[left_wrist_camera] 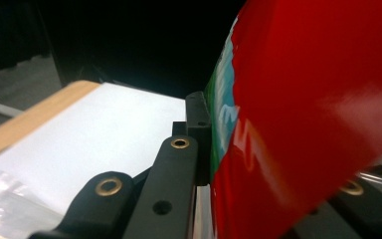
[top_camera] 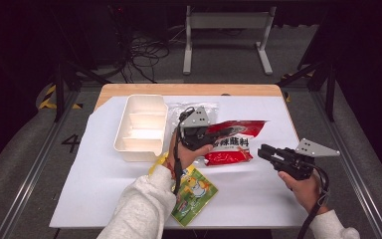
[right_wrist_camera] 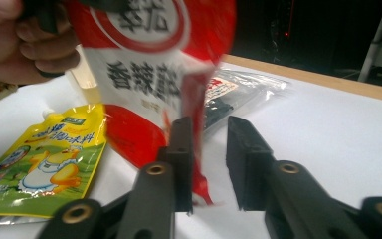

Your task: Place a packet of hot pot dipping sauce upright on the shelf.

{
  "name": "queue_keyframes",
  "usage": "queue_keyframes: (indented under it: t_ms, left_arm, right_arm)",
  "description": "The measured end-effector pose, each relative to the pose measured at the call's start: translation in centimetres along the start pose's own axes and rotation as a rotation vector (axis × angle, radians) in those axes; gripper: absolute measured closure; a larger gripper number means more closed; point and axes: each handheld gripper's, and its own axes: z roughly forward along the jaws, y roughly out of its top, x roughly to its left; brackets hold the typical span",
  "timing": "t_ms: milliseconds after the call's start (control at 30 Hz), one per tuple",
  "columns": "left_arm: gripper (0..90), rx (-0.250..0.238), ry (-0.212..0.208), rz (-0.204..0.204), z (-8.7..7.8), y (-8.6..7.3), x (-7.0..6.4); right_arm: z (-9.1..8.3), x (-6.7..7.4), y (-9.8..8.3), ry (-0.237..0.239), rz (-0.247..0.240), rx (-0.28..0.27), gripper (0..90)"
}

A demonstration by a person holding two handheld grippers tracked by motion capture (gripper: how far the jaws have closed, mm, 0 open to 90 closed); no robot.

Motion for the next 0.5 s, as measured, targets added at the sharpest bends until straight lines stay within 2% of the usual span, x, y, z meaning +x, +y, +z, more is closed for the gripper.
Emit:
queue_keyframes:
  t_ms: [33,67,100,167,233,400,500]
  left_arm:
    - [89.6,-0.003,0.013,0.016,-0.9,0.8,0.1]
    - [89.7,-0.003,0.013,0.016,-0.9,0.8,0.1]
    - [89.6,-0.019,0.022,0.025,-1.9,1.5,0.2]
    - [89.6,-0.018,0.045,0.044,-2.9,2.3,0.3]
    - [89.7,-0.012,0.071,0.071,-4.2,3.1,0.7]
    - [89.7,-0.028,0.144,0.093,-7.8,4.4,2.2]
    - [89.7,-0.006,0.196,0.122,-10.1,5.2,3.5]
  right_arm:
    - [0.0,-0.1,-0.1,-0.012,0.005,0.007,63.2]
    - [0.0,-0.1,-0.1,-0.012,0.005,0.007,63.2]
    - [0.1,-0.4,-0.2,-0.030,0.028,0.022,57.8]
    - [0.2,-0.5,-0.4,-0.034,0.021,0.036,55.2]
    - [0.4,-0.7,-0.5,-0.040,0.032,0.064,48.7]
    - [1.4,-0.5,-1.2,-0.049,0.011,0.139,42.0]
    - [1.8,-0.3,-1.3,-0.042,0.005,0.158,41.0]
